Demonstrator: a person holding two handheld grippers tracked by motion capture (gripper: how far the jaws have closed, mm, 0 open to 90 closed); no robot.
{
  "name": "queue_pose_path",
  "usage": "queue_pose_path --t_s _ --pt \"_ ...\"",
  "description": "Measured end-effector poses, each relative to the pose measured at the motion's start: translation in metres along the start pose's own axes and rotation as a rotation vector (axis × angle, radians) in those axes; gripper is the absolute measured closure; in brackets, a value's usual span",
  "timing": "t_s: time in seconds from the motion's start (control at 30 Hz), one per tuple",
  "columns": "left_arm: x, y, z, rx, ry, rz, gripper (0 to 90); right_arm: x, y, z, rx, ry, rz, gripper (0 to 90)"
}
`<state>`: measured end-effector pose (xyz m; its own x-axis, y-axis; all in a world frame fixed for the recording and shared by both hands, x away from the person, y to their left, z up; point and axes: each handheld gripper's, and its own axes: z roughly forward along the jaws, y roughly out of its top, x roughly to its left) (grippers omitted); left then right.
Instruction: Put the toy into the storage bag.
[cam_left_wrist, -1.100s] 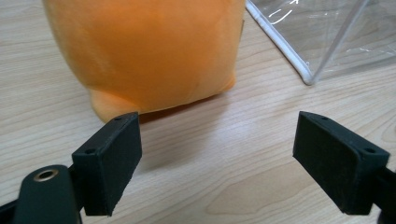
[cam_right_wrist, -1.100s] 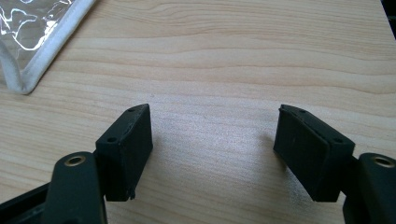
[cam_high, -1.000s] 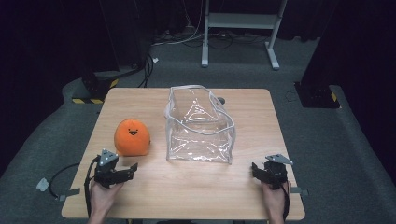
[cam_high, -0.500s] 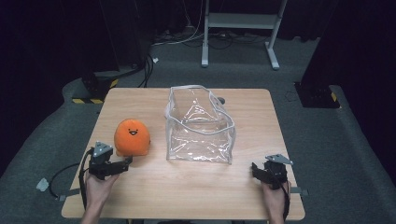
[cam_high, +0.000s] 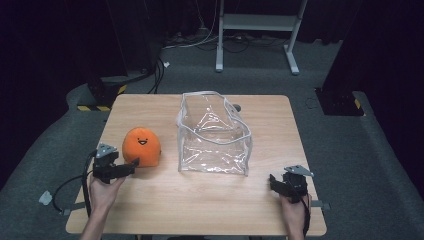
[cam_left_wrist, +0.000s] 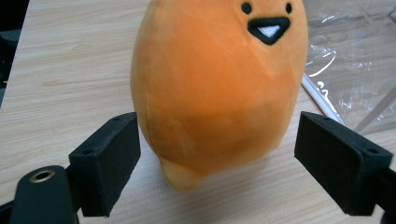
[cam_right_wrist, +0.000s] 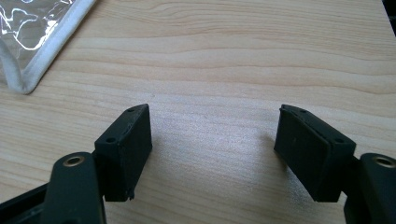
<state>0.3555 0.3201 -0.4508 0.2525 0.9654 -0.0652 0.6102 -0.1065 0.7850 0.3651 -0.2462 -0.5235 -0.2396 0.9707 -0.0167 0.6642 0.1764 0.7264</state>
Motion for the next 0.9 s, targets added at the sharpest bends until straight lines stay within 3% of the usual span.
queue_pose_path --t_s 0.27,0.47,0.7,0.9 --pt "0.007 0.018 0.006 -0.021 -0.011 -0.010 14.4 0.000 0.000 0.000 0.000 0.000 0.000 27.0" --pt "0.010 0.028 0.012 -0.001 -0.009 0.000 14.1 0.000 0.000 0.000 0.000 0.000 0.000 27.0" --pt "0.013 0.039 0.016 -0.018 -0.046 -0.010 11.1 0.000 0.000 0.000 0.000 0.000 0.000 27.0" --pt "0.012 0.048 0.028 0.019 -0.061 0.004 8.3 0.000 0.000 0.000 0.000 0.000 0.000 27.0"
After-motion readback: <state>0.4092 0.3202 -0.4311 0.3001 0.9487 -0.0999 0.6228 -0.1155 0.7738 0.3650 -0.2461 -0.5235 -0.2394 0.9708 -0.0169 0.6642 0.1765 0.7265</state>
